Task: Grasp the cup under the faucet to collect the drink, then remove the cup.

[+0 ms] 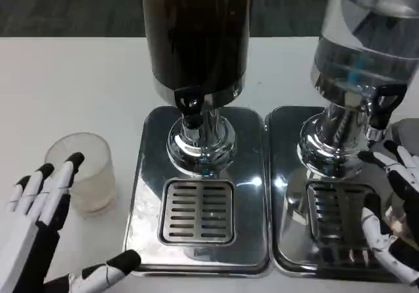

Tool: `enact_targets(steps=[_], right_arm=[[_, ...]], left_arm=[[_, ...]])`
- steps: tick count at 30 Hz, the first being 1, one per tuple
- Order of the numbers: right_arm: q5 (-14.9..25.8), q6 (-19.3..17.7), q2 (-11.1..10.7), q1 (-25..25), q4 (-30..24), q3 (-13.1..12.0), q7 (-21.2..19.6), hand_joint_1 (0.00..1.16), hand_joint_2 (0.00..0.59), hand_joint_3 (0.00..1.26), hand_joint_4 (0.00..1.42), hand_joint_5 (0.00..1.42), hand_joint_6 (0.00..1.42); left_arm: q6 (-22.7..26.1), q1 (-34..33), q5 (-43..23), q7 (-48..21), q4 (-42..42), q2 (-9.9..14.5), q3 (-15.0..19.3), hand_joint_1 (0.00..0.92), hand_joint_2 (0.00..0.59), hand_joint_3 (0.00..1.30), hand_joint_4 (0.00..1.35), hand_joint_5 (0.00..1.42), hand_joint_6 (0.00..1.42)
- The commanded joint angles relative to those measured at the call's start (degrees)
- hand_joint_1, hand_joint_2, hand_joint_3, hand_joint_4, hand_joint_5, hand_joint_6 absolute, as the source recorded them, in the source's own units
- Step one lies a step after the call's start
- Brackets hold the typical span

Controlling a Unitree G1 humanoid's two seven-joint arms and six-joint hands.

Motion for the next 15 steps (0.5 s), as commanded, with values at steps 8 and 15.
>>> enact_targets(steps=[8,15], right_arm=[[-2.05,1.01,2.99,1.34,-1.38,1.98,-1.59,0.47,0.586,0.2,0.04,0.04,0.02],[-2.34,1.3,3.28,1.68,-1.68,2.15,-1.54,0.47,0.586,0.2,0.04,0.04,0.02]], left_arm=[[-2.93,-4.67,-5.34,-0.3,5.94,2.65,2.52,0.0,0.069,0.0,0.0,0.0,0.07],[-2.44,-9.99,-11.26,0.24,11.46,1.95,4.69,0.0,0.03,0.0,0.0,0.05,0.14]])
